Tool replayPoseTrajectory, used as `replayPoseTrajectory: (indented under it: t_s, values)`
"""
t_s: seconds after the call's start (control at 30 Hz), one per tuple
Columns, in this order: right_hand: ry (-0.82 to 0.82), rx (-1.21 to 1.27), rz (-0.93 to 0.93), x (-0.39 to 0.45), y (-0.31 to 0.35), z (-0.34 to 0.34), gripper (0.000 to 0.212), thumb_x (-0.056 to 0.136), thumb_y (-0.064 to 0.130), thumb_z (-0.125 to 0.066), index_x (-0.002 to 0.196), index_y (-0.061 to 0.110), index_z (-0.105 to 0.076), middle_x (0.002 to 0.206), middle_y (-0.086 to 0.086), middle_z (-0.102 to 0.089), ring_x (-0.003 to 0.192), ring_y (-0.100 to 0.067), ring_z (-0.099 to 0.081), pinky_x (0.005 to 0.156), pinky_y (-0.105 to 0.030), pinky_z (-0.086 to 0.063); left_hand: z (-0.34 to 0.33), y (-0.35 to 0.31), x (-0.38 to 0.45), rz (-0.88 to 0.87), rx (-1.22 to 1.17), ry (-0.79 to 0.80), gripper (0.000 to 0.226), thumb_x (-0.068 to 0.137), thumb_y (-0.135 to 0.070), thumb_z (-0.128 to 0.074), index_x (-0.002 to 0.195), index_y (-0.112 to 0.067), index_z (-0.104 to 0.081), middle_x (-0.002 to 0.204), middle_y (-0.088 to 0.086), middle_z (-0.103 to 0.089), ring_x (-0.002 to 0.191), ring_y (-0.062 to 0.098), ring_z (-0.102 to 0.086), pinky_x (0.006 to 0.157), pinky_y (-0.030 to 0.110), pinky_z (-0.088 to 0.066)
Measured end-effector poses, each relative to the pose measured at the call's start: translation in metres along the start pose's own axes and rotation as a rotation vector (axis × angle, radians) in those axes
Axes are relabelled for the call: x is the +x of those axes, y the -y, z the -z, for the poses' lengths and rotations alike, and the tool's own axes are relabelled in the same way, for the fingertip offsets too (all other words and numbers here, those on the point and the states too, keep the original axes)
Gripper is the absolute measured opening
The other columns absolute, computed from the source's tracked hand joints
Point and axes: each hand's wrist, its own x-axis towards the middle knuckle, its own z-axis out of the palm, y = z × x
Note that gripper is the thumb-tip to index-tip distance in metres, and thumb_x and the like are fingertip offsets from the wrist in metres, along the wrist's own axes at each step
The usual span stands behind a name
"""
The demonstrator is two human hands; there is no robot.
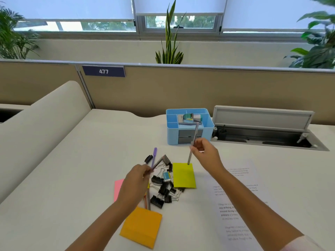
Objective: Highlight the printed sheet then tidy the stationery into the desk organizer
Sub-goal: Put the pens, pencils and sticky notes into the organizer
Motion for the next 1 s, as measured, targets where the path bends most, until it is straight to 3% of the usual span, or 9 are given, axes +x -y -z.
replayPoseTrajectory:
  t_s: [0.07,0.2,0.43,0.63,0.8,1.0]
  values:
    - [-0.032,0.046,0.011,0.018,0.013,-0.001,0.01,0.089,0.017,-0.06,0.097,0.017,-0.055,0.09,0.005,-0.06,0.08,-0.003,-0.055,0.067,-0.009,-0.043,0.004,-0.006,0.015,0.008,-0.072,-0.037,0.017,0.09,-0.008,-0.051,0.102,-0.012,-0.062,0.094,-0.003,-0.056,0.093,0.016,-0.055,0.071,0.016,-0.038]
    - [-0.093,0.1,0.022,0.059,0.032,-0.008,0.01,0.09,0.02,-0.059,0.098,0.015,-0.055,0.091,0.004,-0.061,0.088,-0.012,-0.059,0.082,-0.027,-0.051,0.01,-0.016,0.041,-0.003,-0.181,-0.113,0.018,0.089,-0.004,-0.05,0.1,-0.013,-0.061,0.098,-0.001,-0.059,0.09,0.013,-0.057,0.077,0.022,-0.042]
    - [-0.204,0.124,0.021,0.1,0.038,-0.028,0.017,0.092,0.017,-0.056,0.107,0.009,-0.055,0.102,-0.005,-0.064,0.091,-0.012,-0.058,0.079,-0.017,-0.044,0.005,-0.014,0.071,0.006,-0.257,-0.184,0.016,0.089,-0.005,-0.053,0.103,-0.009,-0.059,0.104,0.001,-0.054,0.085,0.011,-0.06,0.066,0.009,-0.041]
    - [-0.136,0.011,-0.053,0.109,0.03,-0.043,0.022,0.092,0.02,-0.054,0.111,0.007,-0.054,0.108,-0.007,-0.063,0.091,-0.011,-0.053,0.079,-0.019,-0.042,0.003,-0.028,0.106,-0.025,-0.302,-0.281,0.016,0.088,-0.002,-0.053,0.101,-0.007,-0.062,0.096,0.0,-0.054,0.086,0.007,-0.054,0.069,-0.005,-0.037]
    - [-0.146,0.028,-0.051,0.109,0.026,-0.042,0.022,0.092,0.021,-0.055,0.11,0.009,-0.055,0.106,-0.004,-0.062,0.091,-0.01,-0.053,0.078,-0.019,-0.043,0.001,-0.051,0.146,-0.11,-0.339,-0.362,0.015,0.09,-0.005,-0.053,0.102,-0.005,-0.062,0.095,0.003,-0.054,0.082,0.007,-0.053,0.068,-0.003,-0.038]
    - [-0.183,0.076,-0.037,0.099,0.011,-0.028,0.019,0.089,0.018,-0.06,0.106,0.012,-0.056,0.108,-0.002,-0.063,0.093,-0.009,-0.056,0.081,-0.024,-0.05,-0.017,-0.065,0.182,-0.166,-0.317,-0.345,0.014,0.091,-0.007,-0.051,0.101,-0.004,-0.06,0.099,0.01,-0.057,0.084,0.01,-0.053,0.064,-0.004,-0.037]
